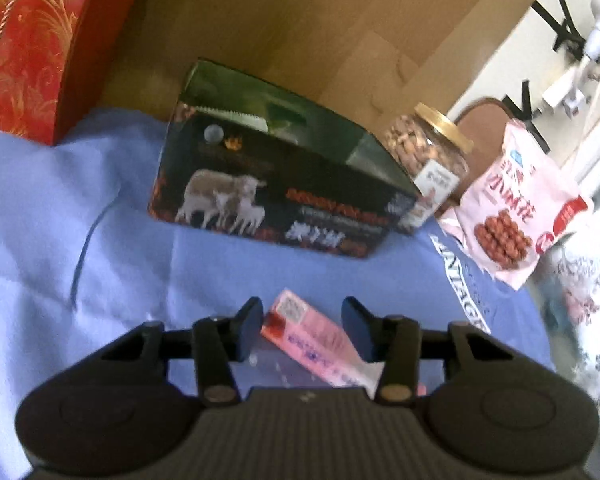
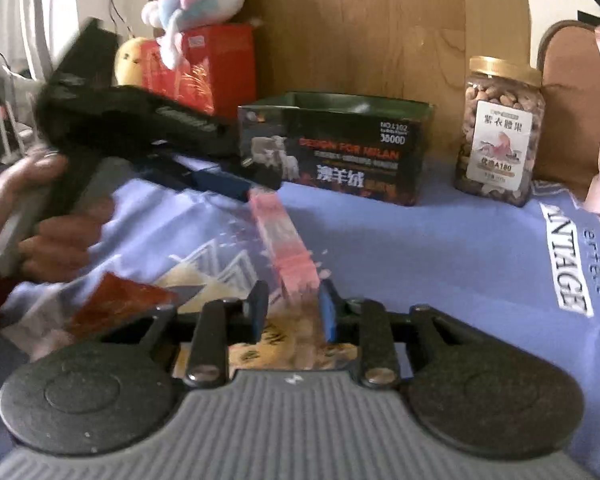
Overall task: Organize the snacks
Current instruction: 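Lift the pink stick packet into the tin and open the left tool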
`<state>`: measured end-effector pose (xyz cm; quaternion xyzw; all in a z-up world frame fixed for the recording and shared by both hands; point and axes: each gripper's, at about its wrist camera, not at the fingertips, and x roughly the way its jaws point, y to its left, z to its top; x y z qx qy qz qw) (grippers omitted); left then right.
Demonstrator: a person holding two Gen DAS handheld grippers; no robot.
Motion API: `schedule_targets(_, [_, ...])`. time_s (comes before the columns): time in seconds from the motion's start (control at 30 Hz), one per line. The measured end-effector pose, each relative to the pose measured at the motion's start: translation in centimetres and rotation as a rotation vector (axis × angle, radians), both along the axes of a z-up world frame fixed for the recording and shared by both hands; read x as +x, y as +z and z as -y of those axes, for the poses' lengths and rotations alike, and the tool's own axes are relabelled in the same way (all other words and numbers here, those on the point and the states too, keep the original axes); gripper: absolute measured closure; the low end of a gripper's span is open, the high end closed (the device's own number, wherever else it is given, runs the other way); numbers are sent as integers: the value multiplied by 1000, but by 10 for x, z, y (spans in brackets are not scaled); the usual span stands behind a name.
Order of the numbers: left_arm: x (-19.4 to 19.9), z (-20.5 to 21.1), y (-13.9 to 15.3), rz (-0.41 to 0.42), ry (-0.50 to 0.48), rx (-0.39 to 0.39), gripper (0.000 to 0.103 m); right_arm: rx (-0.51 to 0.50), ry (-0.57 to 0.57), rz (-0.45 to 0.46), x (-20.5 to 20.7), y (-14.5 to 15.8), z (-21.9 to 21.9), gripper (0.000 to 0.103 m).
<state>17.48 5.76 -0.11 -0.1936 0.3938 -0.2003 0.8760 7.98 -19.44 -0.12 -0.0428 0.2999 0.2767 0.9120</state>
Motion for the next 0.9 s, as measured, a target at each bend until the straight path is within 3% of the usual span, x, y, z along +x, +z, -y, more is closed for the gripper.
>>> schedule_targets(0.1, [-16,1,3,-6,-48,-53,59,17,-9,2,8,1,-2,74])
schedule_targets(0.33, [-24,-6,23,84,17,10,44,-27,-14,47,-10,0,-2,73])
schedule_targets(0.47, [-3,-6,20,83,36,35,45,-27,-2,56,-19,3,-2,73])
schedule_targets(0.6, [9,2,0,8,-5,31,56,-53,10,34,-13,-2,-9,73])
schedule_targets(0.7, [-3,7,-4,7,-24,49,59,-47,-10,29,-6,-3,-10,73])
schedule_targets(0.8, [-19,7,-3,-12,-72,-20,60,-48,-18,21,0,-6,-10,73])
schedule_targets(0.9, [-31,12,3,18,-82,6,57,-49,-18,28,1,-7,-11,73])
